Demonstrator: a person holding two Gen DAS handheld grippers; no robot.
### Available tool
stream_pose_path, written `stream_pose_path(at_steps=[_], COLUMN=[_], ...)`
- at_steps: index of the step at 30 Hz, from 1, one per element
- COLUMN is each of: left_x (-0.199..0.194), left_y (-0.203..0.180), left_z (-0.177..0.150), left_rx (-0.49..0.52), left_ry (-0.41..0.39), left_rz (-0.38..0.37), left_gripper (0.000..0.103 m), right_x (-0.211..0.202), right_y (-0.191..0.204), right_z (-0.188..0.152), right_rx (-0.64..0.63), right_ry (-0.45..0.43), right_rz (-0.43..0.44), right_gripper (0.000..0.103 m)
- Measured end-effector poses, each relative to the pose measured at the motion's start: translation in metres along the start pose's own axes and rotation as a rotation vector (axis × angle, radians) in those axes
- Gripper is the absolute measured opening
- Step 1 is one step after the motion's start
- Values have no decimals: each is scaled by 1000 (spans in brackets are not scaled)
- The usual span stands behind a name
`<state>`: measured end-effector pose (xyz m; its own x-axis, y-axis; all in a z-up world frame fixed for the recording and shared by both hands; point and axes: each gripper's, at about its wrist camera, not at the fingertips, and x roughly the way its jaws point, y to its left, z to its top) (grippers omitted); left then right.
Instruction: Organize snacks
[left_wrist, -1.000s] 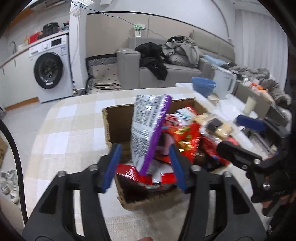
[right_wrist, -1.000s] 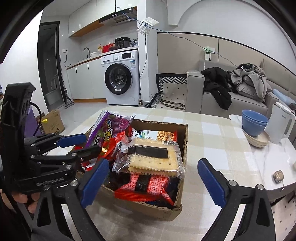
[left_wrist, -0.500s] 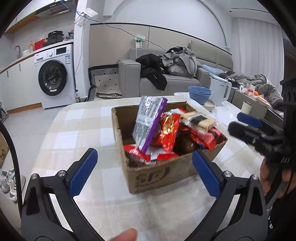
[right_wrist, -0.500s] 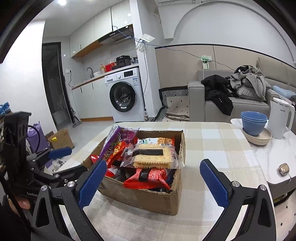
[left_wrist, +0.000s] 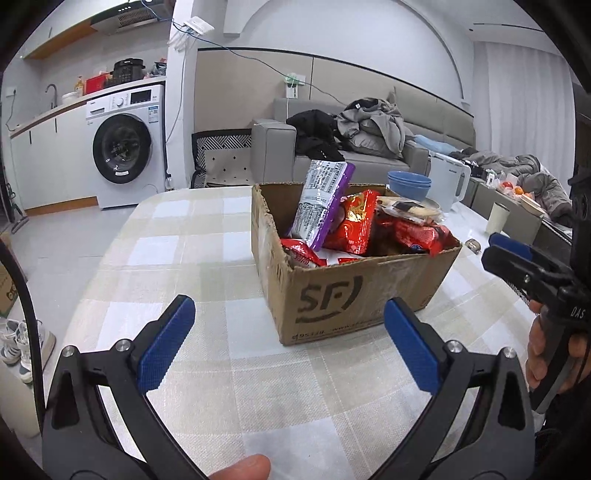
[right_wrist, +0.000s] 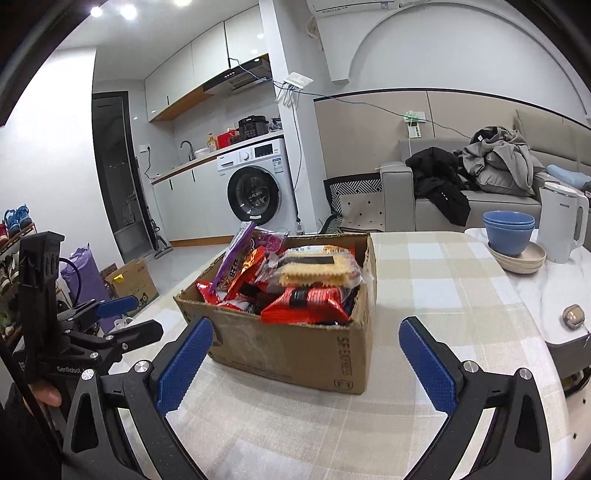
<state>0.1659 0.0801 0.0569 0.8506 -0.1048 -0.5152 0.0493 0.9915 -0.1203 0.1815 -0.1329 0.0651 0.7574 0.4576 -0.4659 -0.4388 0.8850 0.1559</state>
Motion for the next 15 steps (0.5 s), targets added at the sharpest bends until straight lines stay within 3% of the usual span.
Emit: stream_pose_path(at_steps=[15], left_x=[-3], left_y=[-12], left_z=[-16], left_rx=[29], left_ry=[-49], left_rz=[22], left_gripper=[102], right_x=[-16], right_y=[7], right_z=[-21], right_rx=[-45], right_ry=[-48], right_rz=[18], right_gripper=[103])
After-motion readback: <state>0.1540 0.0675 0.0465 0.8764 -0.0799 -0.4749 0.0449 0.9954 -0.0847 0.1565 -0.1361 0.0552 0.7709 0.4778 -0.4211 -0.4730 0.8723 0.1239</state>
